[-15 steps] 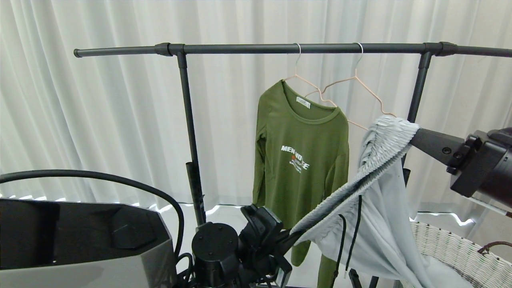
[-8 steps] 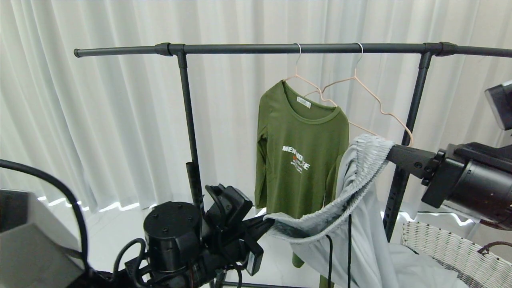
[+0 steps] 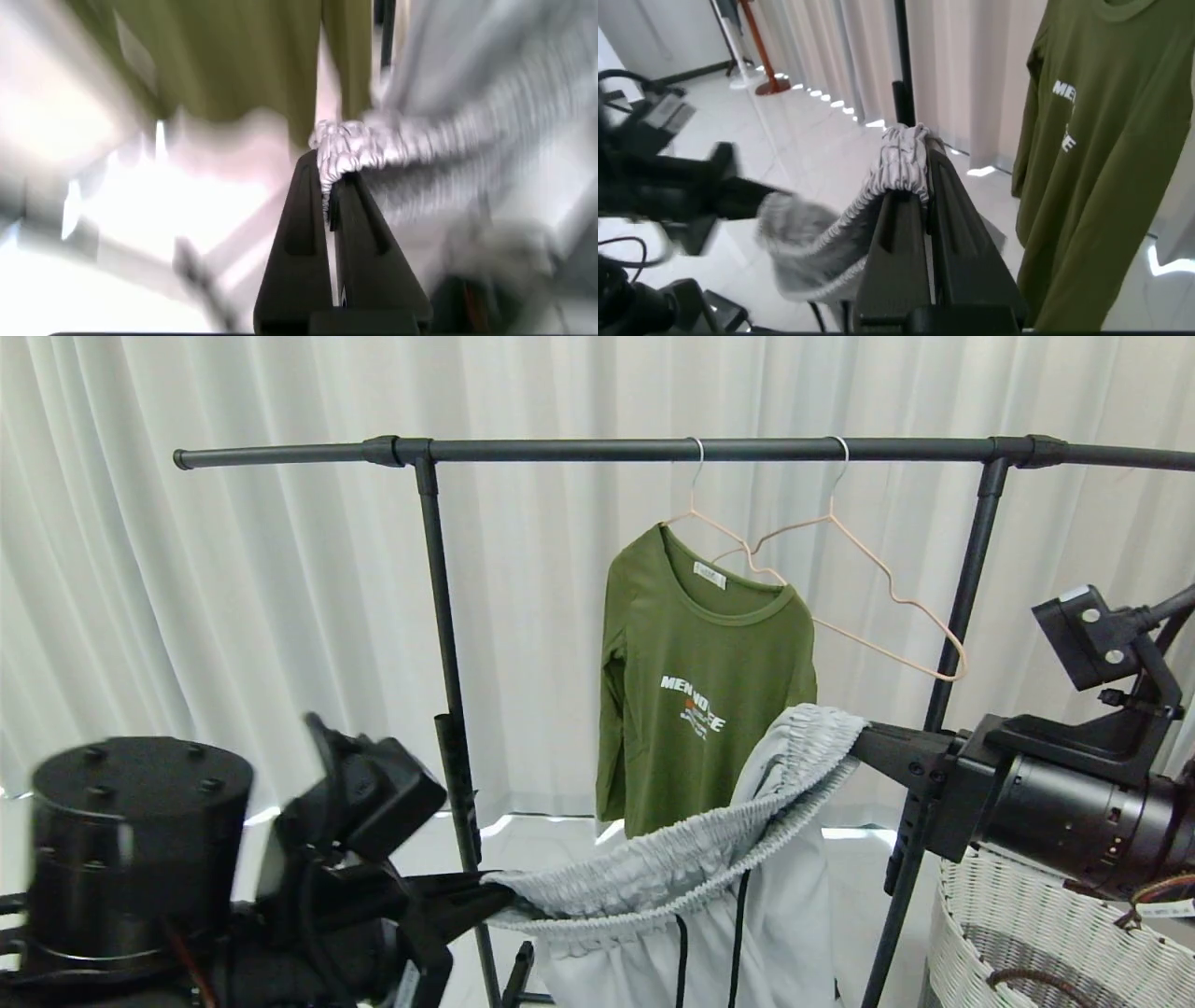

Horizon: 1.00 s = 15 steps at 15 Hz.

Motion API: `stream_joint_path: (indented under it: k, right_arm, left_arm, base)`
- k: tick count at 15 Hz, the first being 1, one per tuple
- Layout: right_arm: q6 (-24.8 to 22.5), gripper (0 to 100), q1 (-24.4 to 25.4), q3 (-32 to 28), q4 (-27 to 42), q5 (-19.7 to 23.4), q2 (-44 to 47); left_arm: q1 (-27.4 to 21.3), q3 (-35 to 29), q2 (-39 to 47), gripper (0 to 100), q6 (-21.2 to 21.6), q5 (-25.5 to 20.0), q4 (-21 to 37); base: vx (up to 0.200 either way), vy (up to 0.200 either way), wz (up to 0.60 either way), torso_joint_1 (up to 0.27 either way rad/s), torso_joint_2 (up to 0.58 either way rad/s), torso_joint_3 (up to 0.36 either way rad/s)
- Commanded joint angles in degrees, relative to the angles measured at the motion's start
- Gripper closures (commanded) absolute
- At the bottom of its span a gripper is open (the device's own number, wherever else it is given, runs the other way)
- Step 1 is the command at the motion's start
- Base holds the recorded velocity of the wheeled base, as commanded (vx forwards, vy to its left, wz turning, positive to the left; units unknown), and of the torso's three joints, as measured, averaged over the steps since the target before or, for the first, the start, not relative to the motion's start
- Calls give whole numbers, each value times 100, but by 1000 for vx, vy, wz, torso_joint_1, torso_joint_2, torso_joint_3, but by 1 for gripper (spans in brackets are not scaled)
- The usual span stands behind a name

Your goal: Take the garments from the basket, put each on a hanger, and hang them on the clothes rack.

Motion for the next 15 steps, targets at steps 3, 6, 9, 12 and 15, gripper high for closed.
stream_joint_path:
  k: [3, 6, 9, 12, 15]
  right_arm:
    - [3, 100, -81, -51, -3, -8, 232]
    - [-5, 100, -266, -7, -3, -8, 180]
    - [-14, 100, -328, 195, -275, -17, -163]
    - [-40, 100, -530, 195, -609, 10, -453]
    - [-207, 100, -1505, -183, -697, 968, -550]
  left_arm:
    - [323, 203, -1012, 100, -47, -6, -57]
    - [780, -25, -880, 100, -47, -15, -118]
    - [789, -825, -678, 100, -240, -15, -118]
    - [578, -1687, -203, 100, -240, 11, -109]
    - [332, -2372, 69, 100, -240, 46, -83]
  base:
    - [0, 0, 0, 0, 0, 0]
    - [0, 0, 0, 0, 0, 0]
    - [0, 0, 0, 0, 0, 0]
    - [0, 0, 0, 0, 0, 0]
    - [0, 0, 0, 0, 0, 0]
